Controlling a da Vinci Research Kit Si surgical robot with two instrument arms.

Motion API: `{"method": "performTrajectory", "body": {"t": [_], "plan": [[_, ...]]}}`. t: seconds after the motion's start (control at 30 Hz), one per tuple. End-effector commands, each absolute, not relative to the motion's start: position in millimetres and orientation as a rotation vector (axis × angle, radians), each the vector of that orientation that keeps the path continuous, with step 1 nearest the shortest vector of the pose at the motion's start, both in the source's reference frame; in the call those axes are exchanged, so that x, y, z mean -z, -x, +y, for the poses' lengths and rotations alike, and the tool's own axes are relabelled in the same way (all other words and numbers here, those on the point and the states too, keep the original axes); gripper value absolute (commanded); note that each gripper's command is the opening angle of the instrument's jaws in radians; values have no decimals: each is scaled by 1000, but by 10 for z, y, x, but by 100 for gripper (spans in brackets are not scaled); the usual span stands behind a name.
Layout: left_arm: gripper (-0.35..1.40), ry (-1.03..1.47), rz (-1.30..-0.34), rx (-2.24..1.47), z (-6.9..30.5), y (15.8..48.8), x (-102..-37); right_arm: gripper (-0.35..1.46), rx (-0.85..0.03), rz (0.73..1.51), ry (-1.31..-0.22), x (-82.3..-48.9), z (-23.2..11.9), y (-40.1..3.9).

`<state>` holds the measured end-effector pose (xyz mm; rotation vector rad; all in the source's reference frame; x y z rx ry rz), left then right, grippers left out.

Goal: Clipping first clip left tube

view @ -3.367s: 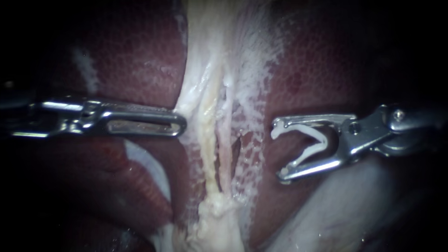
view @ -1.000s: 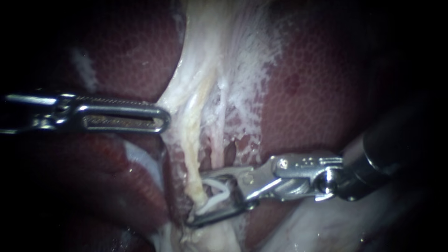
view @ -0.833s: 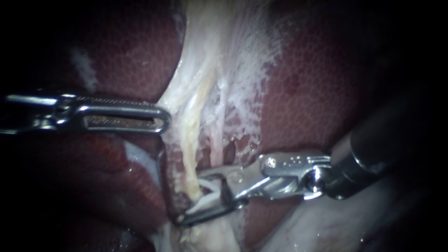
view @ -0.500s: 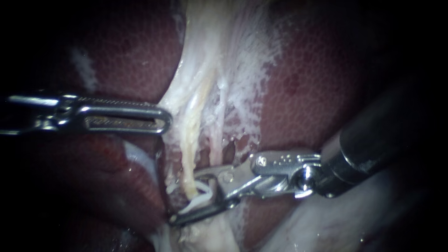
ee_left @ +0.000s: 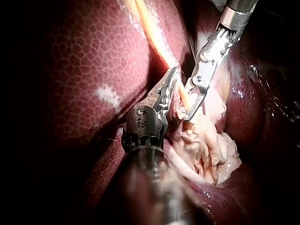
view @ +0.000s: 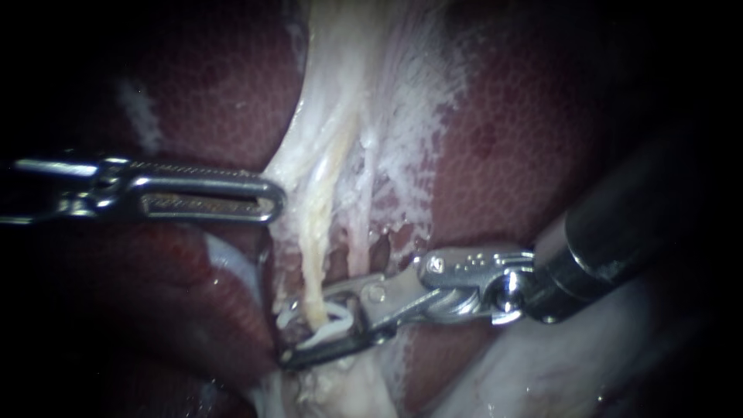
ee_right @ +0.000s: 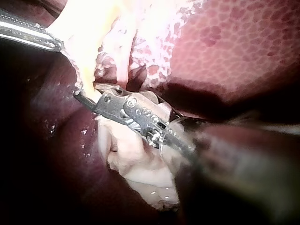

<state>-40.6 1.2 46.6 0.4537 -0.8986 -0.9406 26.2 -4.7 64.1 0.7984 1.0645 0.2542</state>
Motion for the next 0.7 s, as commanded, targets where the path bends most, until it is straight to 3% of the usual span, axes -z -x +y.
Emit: {"method": "performTrajectory", "body": {"t": [0.03, 0.2, 0.7], "plan": [[-35, -454, -899, 941, 12, 406, -466, -35, -252, 1056, -797, -641, -46, -262], [-35, -453, -898, 941, 12, 406, -466, -35, -250, 1011, -792, -645, -43, -259], [-35, -453, -898, 941, 12, 407, -467, -35, -248, 1011, -793, -646, -43, -256]]}}
